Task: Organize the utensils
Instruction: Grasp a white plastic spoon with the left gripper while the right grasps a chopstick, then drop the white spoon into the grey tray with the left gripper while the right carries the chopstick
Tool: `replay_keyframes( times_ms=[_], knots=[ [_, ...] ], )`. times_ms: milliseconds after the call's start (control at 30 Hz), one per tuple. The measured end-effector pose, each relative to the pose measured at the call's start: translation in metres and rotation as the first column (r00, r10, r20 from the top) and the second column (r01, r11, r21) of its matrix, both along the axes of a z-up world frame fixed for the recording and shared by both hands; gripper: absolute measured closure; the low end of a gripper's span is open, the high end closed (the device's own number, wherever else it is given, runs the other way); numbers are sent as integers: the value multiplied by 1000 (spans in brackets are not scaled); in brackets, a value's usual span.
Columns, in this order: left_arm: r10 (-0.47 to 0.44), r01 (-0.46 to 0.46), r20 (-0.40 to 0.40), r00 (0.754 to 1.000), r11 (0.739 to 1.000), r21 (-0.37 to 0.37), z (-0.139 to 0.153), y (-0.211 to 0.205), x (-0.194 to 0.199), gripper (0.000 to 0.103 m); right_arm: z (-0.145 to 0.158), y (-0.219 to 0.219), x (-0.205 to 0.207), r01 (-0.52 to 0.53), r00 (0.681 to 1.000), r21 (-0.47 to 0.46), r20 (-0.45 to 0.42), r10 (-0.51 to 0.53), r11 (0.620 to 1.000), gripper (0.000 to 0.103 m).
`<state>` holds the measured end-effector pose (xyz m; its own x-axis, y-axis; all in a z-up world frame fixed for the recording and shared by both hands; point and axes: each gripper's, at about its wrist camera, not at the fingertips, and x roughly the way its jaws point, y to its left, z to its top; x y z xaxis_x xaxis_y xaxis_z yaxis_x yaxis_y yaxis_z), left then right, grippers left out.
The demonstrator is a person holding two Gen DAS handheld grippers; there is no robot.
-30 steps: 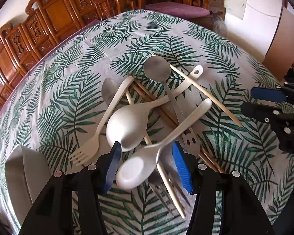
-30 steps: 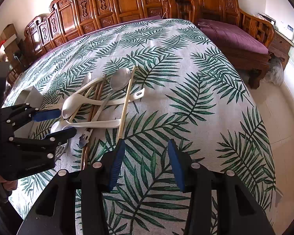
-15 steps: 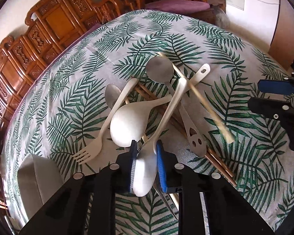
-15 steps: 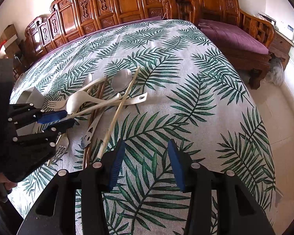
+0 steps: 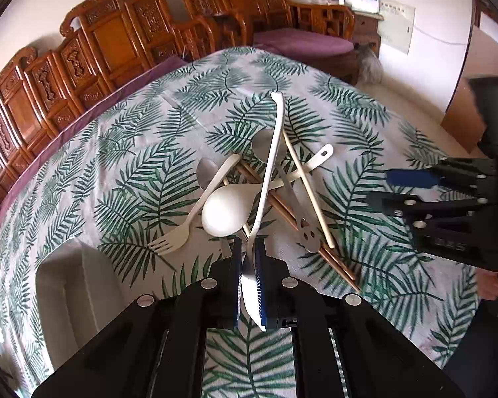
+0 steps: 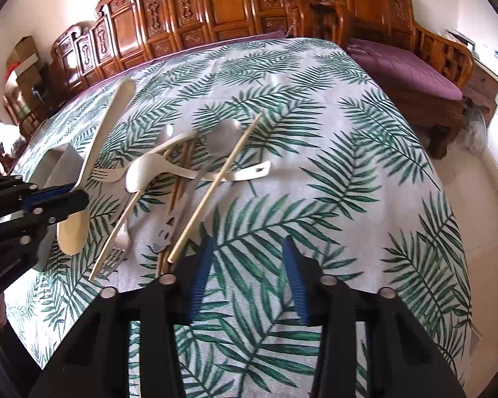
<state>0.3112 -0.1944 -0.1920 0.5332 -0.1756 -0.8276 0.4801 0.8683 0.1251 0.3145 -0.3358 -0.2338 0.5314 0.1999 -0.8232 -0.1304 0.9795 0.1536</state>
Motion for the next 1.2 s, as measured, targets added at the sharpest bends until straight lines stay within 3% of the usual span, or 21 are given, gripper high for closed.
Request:
replay_keyframes(
  times_ms=[233,367,700,967,1200],
  knots=[
    [13,-13,17,1000,999,-41,14,19,-20,96,2,26,14,-31,999,2,12,31,1000,71],
    [35,-33,25,999,997,-73,21,33,-29,96,-6,43,28,-27,999,5,-26,27,1000,79],
    [56,-51,52,997,995,-86,34,59,-46,96,-25,51,65,35,993,-11,-115,-36,999,85],
    [73,-65,76,994,994,-93,45,75,-52,96,-25,55,65,43,990,-109,-130,-57,993,97],
    [114,-106,76,991,989,-100,50,99,-52,96,-7,43,47,66,991,-130,-106,-80,989,97]
  ],
)
